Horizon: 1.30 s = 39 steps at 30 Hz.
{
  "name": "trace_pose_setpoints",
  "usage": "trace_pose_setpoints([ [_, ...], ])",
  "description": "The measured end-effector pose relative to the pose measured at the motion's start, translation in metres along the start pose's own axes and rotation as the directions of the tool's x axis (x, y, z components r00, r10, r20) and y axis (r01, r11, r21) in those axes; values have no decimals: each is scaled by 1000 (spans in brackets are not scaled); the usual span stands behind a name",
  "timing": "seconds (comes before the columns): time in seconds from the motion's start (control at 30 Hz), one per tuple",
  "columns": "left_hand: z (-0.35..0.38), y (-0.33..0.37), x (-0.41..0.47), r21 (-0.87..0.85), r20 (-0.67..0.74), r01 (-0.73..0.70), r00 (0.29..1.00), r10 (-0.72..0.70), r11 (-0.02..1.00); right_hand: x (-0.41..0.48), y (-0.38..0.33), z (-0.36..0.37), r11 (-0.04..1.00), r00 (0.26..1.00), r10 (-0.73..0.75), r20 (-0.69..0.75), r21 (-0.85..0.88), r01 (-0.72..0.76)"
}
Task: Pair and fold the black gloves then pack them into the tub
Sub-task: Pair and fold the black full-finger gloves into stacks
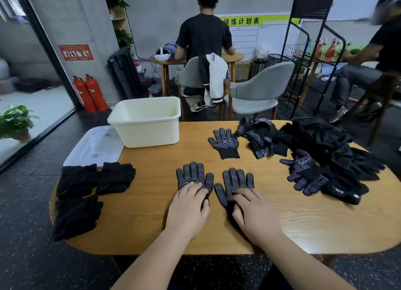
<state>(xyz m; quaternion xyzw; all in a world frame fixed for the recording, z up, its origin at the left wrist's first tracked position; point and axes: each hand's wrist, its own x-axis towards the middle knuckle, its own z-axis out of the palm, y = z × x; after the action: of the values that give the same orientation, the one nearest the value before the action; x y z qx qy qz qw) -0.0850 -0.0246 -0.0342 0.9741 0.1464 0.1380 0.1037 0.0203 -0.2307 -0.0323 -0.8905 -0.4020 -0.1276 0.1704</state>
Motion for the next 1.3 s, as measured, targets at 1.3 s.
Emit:
trace_pose_setpoints([
  [1.3, -2, 1, -28, -45, -153, -124, 981, 116, 991, -16, -14, 9, 998, 987, -58, -148, -45, 52],
])
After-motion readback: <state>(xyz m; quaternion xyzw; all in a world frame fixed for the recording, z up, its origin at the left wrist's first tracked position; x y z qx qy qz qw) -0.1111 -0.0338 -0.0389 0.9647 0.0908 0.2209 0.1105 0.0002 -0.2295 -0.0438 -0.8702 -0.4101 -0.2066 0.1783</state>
